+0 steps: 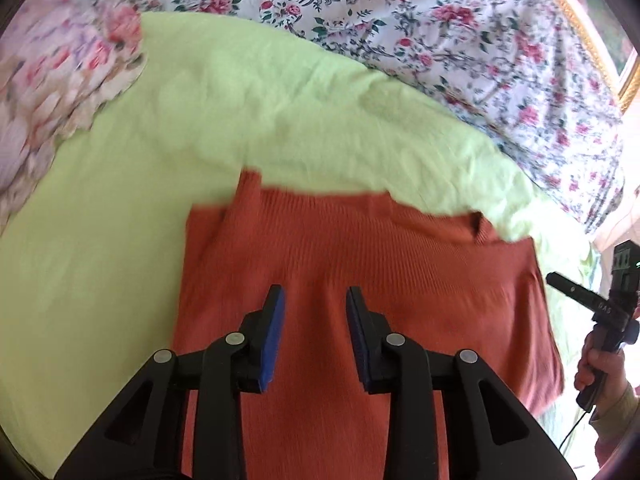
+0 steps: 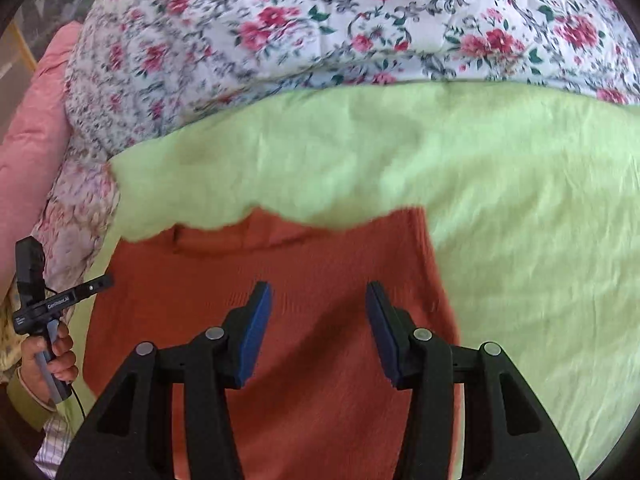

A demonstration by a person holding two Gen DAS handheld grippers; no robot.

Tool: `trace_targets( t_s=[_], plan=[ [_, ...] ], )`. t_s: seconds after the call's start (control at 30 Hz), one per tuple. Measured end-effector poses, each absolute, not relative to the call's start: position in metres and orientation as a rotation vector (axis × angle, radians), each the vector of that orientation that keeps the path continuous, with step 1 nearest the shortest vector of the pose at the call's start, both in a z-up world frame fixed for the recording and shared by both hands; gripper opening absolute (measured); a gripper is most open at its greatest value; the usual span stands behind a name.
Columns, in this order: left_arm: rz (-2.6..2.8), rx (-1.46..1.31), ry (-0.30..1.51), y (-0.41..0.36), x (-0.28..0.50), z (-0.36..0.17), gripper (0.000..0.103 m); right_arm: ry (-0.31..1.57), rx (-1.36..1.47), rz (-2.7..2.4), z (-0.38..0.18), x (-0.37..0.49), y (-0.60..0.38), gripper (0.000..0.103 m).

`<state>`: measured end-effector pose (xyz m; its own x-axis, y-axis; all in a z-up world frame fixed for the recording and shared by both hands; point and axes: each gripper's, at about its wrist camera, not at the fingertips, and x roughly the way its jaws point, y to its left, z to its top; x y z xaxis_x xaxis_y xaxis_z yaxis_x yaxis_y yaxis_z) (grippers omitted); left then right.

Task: Fold small clothes

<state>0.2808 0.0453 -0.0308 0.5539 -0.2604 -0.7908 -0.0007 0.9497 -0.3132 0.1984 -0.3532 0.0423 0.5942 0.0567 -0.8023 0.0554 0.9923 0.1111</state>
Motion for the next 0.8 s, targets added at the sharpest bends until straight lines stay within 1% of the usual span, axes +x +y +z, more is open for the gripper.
trace_targets(
  t_s=[0.27,0.37,0.53,0.8],
  plan=[
    [-0.136,-0.382,1.006,0.066,0.197,-0.032,0.032,1.018,0.160,-0.003,0.027,0.129,-0.337,0.051],
    [-0.130,-0.416,1.010,0.071,0.173,-0.030,0.035,1.036,0.189,-0.010,0.022,0.109,-0.332,0.051],
    [-0.135,-0.462,1.020,0.071,0.143,-0.029,0.039,1.045,0.208,-0.018,0.019,0.088,-0.319,0.053],
    [-0.174,-0.492,1.056,0.062,0.108,-0.031,0.039,1.043,0.230,-0.011,0.019,0.061,-0.299,0.055]
  ],
)
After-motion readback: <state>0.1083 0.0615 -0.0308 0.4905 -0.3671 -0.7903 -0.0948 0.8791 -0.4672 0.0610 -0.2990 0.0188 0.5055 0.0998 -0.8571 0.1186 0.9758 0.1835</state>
